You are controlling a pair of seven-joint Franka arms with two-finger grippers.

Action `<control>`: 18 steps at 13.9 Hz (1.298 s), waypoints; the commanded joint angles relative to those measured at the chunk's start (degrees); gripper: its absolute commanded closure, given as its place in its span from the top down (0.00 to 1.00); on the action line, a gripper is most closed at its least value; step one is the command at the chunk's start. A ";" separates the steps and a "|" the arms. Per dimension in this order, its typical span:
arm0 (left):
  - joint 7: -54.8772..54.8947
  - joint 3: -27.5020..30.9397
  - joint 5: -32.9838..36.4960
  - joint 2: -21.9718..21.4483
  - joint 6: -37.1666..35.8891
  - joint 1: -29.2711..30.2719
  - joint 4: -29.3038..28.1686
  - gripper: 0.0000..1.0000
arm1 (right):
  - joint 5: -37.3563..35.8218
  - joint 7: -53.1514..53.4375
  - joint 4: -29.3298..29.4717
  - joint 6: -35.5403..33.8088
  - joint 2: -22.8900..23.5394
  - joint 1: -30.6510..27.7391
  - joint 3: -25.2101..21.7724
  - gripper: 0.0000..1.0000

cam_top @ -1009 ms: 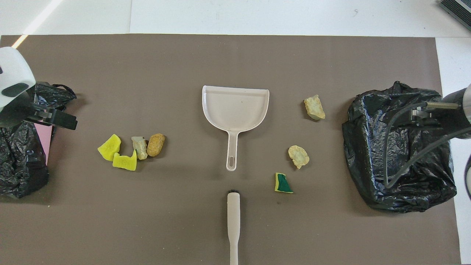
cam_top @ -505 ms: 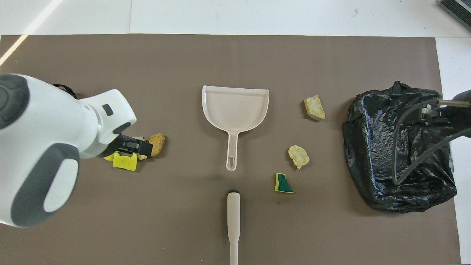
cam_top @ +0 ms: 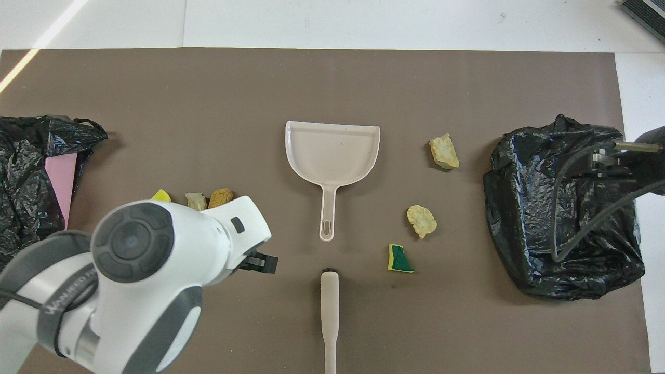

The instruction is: Sweep and dump trash in bin

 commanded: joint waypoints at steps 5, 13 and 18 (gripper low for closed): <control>-18.94 1.11 -0.25 -1.83 14.68 -16.76 -13.74 1.00 | 0.61 8.42 -4.99 8.97 2.11 7.24 1.79 1.00; -31.44 1.20 -0.25 2.47 27.16 -30.22 -20.43 1.00 | -0.27 23.99 -3.50 24.90 17.04 21.58 1.79 1.00; -32.23 1.47 -0.16 2.47 24.90 -29.44 -20.34 0.33 | -1.32 32.18 0.73 29.37 26.72 28.79 1.70 1.00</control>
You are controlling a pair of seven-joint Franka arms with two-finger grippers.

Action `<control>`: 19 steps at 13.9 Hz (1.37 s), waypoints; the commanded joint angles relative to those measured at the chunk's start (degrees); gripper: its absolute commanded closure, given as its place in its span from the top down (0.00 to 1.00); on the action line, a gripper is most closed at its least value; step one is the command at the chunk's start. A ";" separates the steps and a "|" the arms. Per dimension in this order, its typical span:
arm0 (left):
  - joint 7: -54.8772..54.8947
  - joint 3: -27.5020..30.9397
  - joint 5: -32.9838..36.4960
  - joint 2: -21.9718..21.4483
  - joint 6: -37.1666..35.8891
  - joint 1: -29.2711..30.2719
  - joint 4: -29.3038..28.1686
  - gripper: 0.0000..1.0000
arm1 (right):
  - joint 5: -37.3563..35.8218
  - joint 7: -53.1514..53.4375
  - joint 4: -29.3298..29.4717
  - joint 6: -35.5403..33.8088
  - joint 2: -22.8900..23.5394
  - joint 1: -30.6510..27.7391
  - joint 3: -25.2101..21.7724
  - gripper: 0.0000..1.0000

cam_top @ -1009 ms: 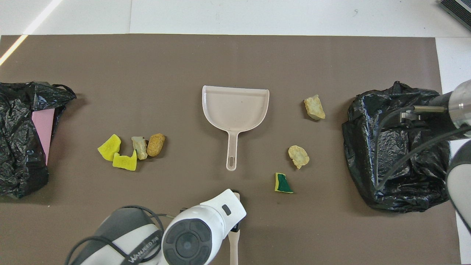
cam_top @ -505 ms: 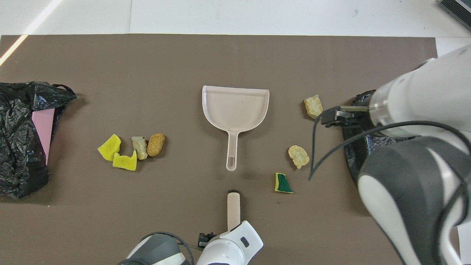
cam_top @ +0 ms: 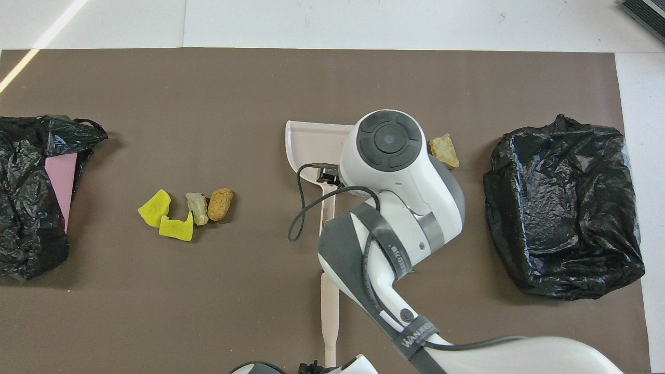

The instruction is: Sweep and dump trash in bin

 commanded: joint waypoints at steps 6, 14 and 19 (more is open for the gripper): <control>0.23 1.03 1.80 -5.54 -7.44 10.83 -0.43 0.00 | -0.11 3.86 -0.87 5.13 5.77 2.87 -0.10 1.00; 13.05 1.11 2.42 -13.64 -19.40 30.60 0.79 0.00 | 1.91 3.77 -3.08 4.86 4.63 2.52 -0.10 0.40; 21.03 1.11 5.85 -12.06 -20.72 43.88 5.27 0.00 | 1.21 3.07 -2.64 5.13 3.84 2.25 -0.27 0.00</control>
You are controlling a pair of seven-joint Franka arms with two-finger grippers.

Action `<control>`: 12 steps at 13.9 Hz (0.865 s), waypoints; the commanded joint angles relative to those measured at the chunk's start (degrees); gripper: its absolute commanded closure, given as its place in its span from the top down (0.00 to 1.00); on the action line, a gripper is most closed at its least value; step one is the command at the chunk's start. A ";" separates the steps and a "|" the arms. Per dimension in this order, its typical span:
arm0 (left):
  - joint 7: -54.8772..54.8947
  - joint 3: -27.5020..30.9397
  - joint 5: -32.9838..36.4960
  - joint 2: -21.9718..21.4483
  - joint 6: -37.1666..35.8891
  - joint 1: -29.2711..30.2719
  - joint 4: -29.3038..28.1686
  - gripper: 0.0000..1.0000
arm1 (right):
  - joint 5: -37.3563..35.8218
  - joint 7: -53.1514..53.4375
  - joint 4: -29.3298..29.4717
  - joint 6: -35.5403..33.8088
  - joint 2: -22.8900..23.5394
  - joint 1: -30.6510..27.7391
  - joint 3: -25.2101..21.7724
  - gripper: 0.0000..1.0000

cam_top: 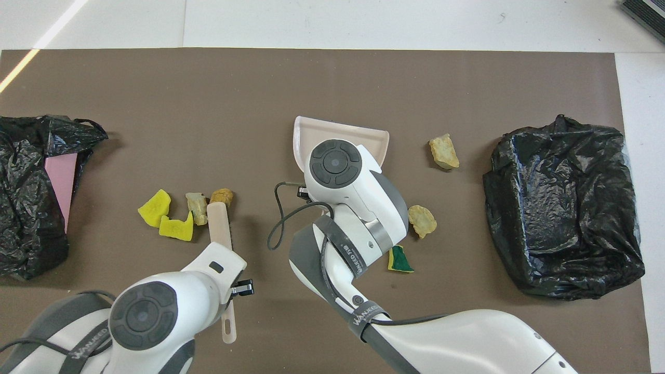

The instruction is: Sweep and dump trash in bin

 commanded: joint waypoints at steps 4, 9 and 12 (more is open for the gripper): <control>12.10 -0.68 2.49 2.85 -1.65 15.20 4.40 0.00 | 0.16 -8.74 -1.93 -3.12 -8.83 -3.03 -0.10 0.00; 28.81 -0.59 2.50 3.46 -1.65 29.52 3.35 0.00 | -2.55 -31.58 -2.02 -7.72 -10.86 -2.77 -0.28 0.00; 31.65 -0.68 2.50 3.55 0.01 32.45 -0.43 0.00 | -3.53 -48.63 -1.93 -8.15 -10.51 -4.52 -0.19 0.00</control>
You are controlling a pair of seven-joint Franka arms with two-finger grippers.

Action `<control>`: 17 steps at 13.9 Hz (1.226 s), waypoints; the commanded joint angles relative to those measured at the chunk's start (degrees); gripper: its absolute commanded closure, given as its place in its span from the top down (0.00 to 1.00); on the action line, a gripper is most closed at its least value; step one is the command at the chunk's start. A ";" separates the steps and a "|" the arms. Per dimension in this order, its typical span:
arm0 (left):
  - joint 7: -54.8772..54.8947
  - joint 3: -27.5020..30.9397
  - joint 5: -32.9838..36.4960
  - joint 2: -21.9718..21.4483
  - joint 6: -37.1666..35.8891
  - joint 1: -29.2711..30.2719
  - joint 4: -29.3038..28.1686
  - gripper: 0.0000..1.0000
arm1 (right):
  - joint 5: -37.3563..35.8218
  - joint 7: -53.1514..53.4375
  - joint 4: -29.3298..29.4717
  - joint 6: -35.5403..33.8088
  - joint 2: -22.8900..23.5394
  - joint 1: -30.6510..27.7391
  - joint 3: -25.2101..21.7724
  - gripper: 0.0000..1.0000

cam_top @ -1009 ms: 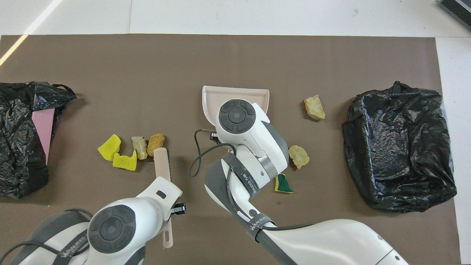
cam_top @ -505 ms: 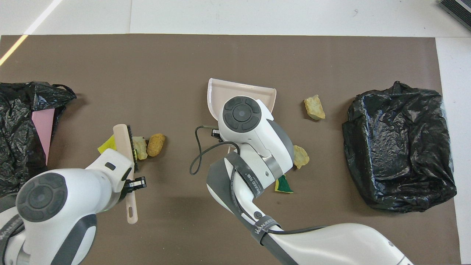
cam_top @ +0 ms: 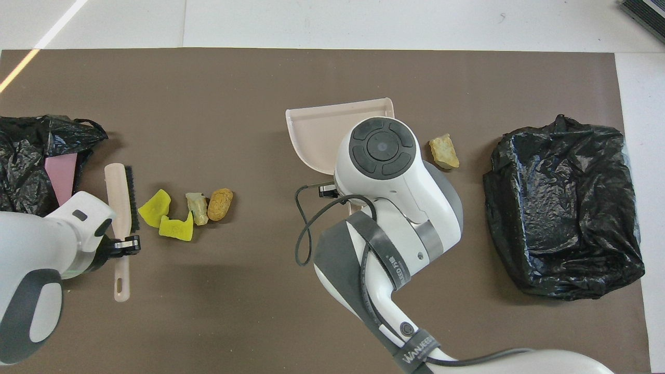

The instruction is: Sweep and dump trash in bin

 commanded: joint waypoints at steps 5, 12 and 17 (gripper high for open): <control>-3.94 -1.19 -2.01 0.22 3.11 -1.69 -6.53 0.00 | -0.96 -40.89 -1.19 -2.82 -0.44 -4.20 0.25 0.00; -22.15 -1.19 -8.69 0.66 6.88 -16.11 -7.07 0.00 | -8.86 -57.10 -5.49 0.33 1.23 -1.40 0.25 0.00; -20.93 -1.19 -12.22 6.36 12.61 -20.16 -4.18 0.00 | -9.65 -58.51 -8.29 2.96 1.23 0.18 0.34 0.00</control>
